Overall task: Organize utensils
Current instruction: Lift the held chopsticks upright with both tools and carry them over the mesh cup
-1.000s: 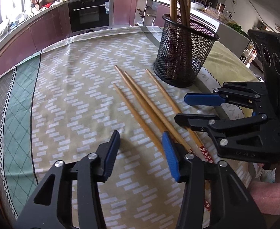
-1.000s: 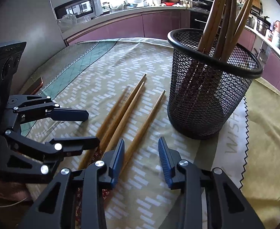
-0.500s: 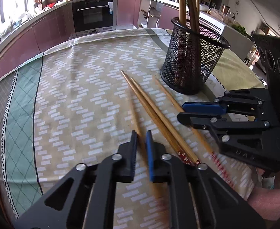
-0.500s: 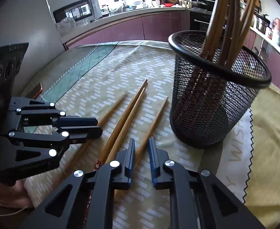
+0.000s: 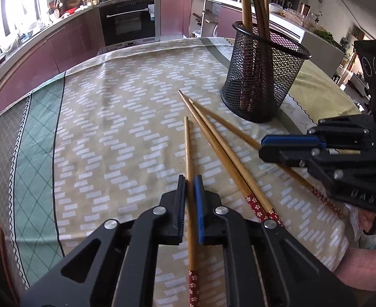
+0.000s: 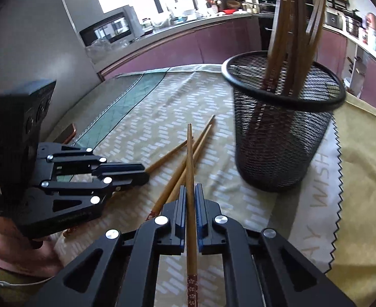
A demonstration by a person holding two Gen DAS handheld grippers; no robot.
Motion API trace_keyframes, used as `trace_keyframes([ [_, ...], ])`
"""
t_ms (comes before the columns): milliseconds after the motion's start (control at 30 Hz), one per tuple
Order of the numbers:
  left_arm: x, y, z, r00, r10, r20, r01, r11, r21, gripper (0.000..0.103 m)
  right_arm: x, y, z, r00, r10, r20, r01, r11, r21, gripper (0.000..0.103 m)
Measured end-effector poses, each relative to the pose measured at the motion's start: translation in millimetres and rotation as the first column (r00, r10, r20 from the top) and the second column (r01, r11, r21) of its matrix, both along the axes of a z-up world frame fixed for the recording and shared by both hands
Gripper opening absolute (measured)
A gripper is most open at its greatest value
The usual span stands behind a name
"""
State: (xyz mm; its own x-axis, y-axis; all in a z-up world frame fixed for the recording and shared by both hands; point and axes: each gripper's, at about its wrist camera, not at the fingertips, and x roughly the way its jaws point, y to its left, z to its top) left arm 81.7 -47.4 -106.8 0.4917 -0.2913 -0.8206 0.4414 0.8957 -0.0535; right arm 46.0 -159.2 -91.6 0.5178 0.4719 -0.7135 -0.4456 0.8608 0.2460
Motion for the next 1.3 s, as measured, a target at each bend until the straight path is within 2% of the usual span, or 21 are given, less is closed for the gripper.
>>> trace_keyframes([
  [167,-2.8,1.8,3.7,1.0,0.008,0.006,-0.008,1.0,-0.012,0.007,5.5,4.6,-9.3,1.0,0.005,-0.03,-0.006,0.999,-0.041,0.007],
  [400,-0.7,0.0,-0.6,1.0,-0.012,-0.003,0.012,1.0,-0.007,0.009,9.6,10.8,-9.9,1.0,0.006,-0.019,-0.007,0.998,-0.054,0.006],
  [567,1.6,0.2,2.5,1.0,-0.001,-0.007,0.0,1.0,-0.02,0.007,6.7,8.1,-0.1,1.0,0.0,0.012,0.0,1.0,-0.014,0.006],
  [800,-7.4,10.2,46.1,0.997,-0.035,0.067,0.043,0.991,-0.129,0.007,-11.9,-14.7,41.3,0.991,-0.031,0.13,0.021,0.996,0.081,0.006],
  [967,-13.3,12.4,80.2,0.989,-0.07,0.133,0.095,0.976,-0.196,0.007,-17.4,-32.1,59.9,0.982,-0.071,0.175,0.047,0.99,0.136,0.006],
  [1300,-20.9,15.3,122.5,0.972,-0.085,0.219,0.141,0.957,-0.252,0.007,-30.5,-54.4,85.8,0.96,-0.122,0.253,0.073,0.978,0.195,0.006],
])
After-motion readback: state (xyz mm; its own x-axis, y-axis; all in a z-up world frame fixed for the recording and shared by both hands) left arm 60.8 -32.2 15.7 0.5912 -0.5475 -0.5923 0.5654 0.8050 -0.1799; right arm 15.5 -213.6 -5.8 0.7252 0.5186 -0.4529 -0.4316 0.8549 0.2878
